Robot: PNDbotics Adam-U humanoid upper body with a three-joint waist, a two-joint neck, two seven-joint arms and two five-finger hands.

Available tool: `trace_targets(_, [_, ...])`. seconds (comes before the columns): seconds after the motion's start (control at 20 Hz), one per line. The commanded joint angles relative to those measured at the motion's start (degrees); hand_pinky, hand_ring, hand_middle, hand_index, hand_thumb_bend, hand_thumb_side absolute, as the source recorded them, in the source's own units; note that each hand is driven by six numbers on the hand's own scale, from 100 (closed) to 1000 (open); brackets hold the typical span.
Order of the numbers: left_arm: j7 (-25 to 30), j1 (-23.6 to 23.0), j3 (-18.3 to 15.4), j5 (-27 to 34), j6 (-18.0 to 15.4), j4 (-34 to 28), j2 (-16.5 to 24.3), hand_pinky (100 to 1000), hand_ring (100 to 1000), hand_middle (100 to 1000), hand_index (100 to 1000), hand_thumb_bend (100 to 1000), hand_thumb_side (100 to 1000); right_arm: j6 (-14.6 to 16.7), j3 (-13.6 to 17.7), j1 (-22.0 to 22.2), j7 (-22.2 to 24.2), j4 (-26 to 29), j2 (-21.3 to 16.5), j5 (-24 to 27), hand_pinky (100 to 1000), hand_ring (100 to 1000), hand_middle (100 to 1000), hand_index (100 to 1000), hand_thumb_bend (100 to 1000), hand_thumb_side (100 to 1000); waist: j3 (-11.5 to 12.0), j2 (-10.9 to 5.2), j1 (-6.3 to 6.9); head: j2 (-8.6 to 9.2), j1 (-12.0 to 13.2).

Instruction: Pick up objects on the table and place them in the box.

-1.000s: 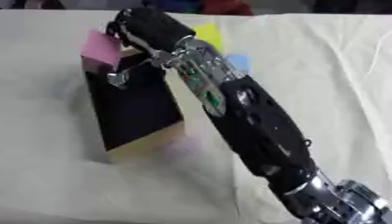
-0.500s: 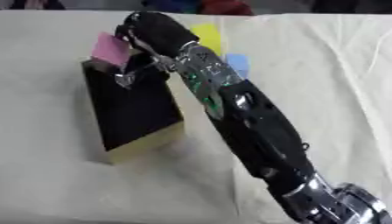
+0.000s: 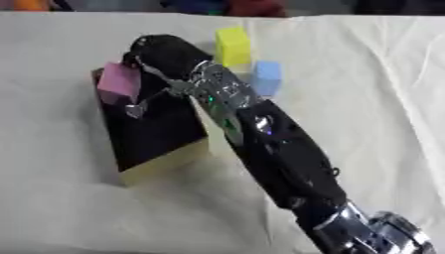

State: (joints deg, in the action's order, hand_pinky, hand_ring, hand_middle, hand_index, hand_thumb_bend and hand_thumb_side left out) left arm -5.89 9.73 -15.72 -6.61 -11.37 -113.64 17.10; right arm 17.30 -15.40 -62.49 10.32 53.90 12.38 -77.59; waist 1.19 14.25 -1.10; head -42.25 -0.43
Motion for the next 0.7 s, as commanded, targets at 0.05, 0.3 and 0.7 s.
trace_targets(0.05, [0.2,0.5,0.0,0.0,-0.1,-0.9,0.5,646,654,754,819,100,741,0.1,0.6,-0.9,-0.2,-0.5,0.6,-2.0,727,806,510,684,207,640,0.1,-0.78,0.41,0.38,-0.1])
trace_targets(0.3, [0.2,0.5,0.0,0.0,-0.1,-0.9,0.4,646,655,754,819,100,742,-0.7,1.0,-0.7,-2.2,-1.3,0.9,-4.6,726,807,509,685,221,646,0.1,-0.70,0.53,0.45,-0.2])
trace_targets(0.7, [0.3,0.5,0.0,0.0,0.0,-0.9,0.4,647,655,755,818,100,743,0.4,0.8,-0.6,-1.9,-0.2,1.2,-6.6,784,904,675,840,400,753,0.0,-0.64,0.55,0.48,-0.2])
